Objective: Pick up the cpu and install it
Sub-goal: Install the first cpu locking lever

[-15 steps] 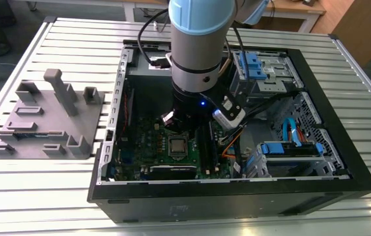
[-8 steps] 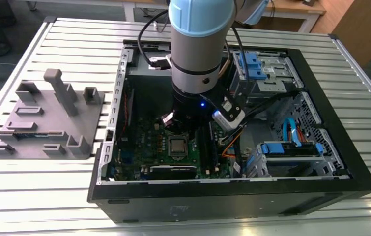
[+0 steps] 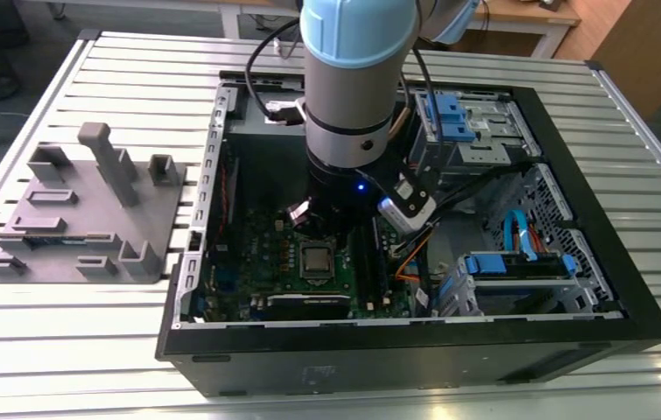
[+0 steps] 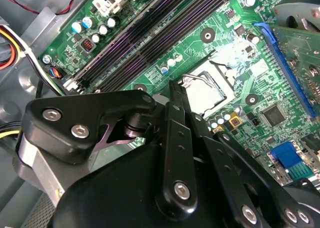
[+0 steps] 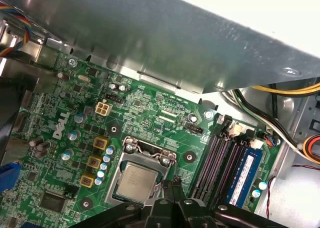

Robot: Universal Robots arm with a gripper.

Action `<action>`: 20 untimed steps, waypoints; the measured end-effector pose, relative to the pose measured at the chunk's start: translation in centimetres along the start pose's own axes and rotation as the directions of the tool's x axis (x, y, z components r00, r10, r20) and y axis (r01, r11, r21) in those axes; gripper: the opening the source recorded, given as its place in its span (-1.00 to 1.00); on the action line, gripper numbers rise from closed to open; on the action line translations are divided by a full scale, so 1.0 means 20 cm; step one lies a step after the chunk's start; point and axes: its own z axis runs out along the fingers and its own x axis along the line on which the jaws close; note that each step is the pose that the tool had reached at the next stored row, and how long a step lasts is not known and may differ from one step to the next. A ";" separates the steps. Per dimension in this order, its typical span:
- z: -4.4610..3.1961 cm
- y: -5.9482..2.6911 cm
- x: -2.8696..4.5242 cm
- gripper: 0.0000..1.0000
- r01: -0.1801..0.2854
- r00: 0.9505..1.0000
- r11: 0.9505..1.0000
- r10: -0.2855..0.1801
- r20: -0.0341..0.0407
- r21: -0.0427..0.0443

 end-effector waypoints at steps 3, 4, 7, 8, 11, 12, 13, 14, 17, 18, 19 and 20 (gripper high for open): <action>0.001 0.000 0.000 -0.79 0.000 1.000 1.000 0.000 0.000 0.000; 0.002 0.000 0.000 -0.79 0.000 1.000 1.000 0.000 0.000 0.000; 0.012 0.000 0.001 -0.79 0.000 1.000 1.000 0.000 0.000 0.000; 0.015 0.000 0.001 -0.79 0.000 1.000 1.000 0.000 0.000 0.000; 0.017 0.000 0.001 -0.79 0.000 1.000 1.000 0.000 0.000 0.000; 0.018 0.000 0.001 -0.79 0.000 1.000 1.000 0.000 0.000 0.000; 0.018 0.000 0.001 -0.79 0.000 1.000 1.000 0.000 0.000 0.000; 0.020 0.000 0.001 -0.79 -0.001 1.000 1.000 0.001 0.000 0.000; 0.024 -0.006 0.003 -0.79 -0.003 1.000 1.000 0.003 0.000 0.000; 0.025 -0.009 0.004 -0.79 -0.003 1.000 1.000 0.003 0.000 0.000; 0.025 -0.012 0.006 -0.79 -0.003 1.000 1.000 0.003 0.000 0.000; 0.026 -0.015 0.007 -0.79 -0.003 1.000 1.000 0.003 0.000 0.000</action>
